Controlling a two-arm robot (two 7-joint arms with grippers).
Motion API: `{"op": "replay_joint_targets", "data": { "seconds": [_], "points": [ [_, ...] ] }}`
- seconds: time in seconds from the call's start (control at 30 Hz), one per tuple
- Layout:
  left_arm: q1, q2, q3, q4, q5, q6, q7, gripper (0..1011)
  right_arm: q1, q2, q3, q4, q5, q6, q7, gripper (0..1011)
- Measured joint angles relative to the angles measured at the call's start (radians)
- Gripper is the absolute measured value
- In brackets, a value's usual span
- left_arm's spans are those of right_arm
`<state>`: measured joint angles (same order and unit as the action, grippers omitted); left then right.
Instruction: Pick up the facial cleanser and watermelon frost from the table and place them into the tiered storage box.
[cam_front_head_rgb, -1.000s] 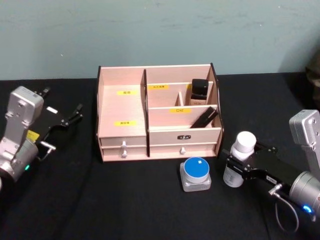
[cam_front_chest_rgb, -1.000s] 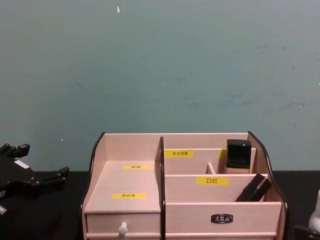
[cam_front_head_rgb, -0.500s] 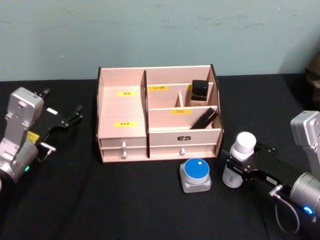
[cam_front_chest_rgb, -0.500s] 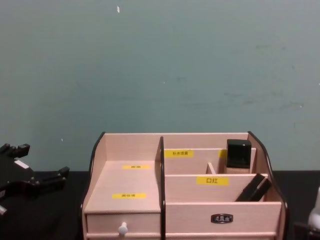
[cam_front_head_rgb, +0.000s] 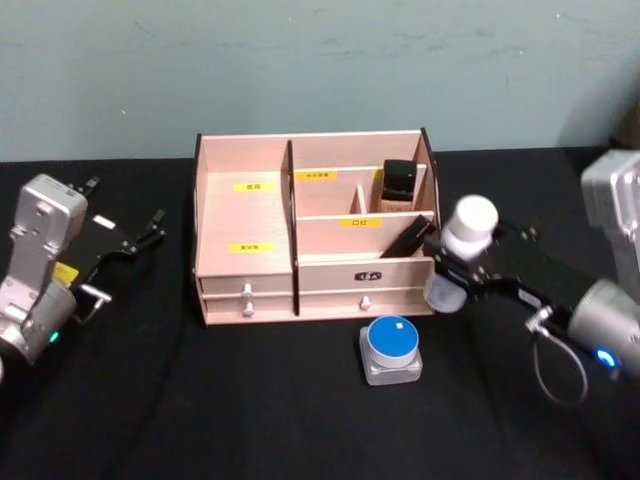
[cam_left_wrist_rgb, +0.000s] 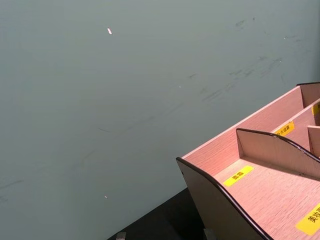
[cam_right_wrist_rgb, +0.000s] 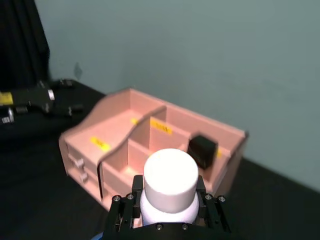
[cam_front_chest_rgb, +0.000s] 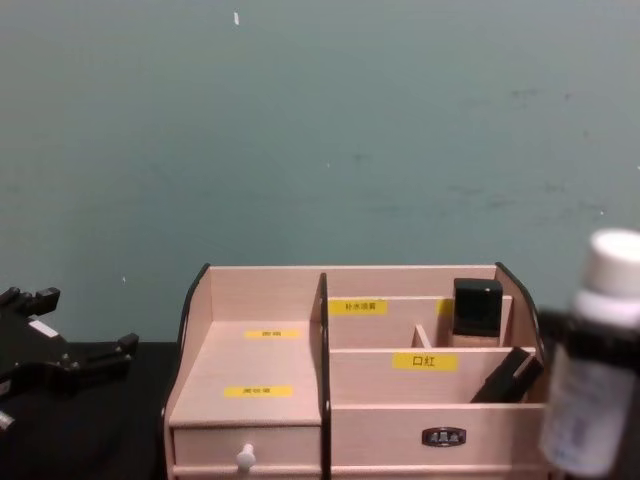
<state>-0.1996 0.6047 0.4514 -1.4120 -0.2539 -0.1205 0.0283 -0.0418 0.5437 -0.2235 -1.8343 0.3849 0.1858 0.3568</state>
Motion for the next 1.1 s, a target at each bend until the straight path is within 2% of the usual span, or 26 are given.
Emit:
{"op": "replay_joint_targets", "data": {
  "seconds": [0.07, 0.17, 0.2, 0.37, 0.63, 0.93, 1.1],
  "points": [
    [0.000, 0.000, 0.000, 0.000, 0.000, 0.000, 0.000, 1001, 0.031, -0.006, -0.010, -0.001, -0.001, 0.005, 0.004, 601],
    [0.000, 0.000, 0.000, 0.000, 0.000, 0.000, 0.000, 1001, 0.107, -0.023, -0.039, 0.014, -0.006, 0.015, 0.015, 601],
    [0.000, 0.000, 0.000, 0.000, 0.000, 0.000, 0.000, 1001, 0.107, -0.023, -0.039, 0.014, -0.006, 0.015, 0.015, 601],
    [0.000, 0.000, 0.000, 0.000, 0.000, 0.000, 0.000, 1001, 0.205, -0.054, -0.083, 0.067, -0.011, 0.023, 0.026, 601],
    [0.000, 0.000, 0.000, 0.000, 0.000, 0.000, 0.000, 1001, 0.300, -0.095, -0.130, 0.146, -0.011, 0.025, 0.042, 602],
    [0.000, 0.000, 0.000, 0.000, 0.000, 0.000, 0.000, 1001, 0.425, -0.158, -0.194, 0.287, -0.012, 0.008, 0.069, 602],
    [0.000, 0.000, 0.000, 0.000, 0.000, 0.000, 0.000, 1001, 0.470, -0.183, -0.217, 0.350, -0.014, -0.003, 0.079, 602]
  ]
}}
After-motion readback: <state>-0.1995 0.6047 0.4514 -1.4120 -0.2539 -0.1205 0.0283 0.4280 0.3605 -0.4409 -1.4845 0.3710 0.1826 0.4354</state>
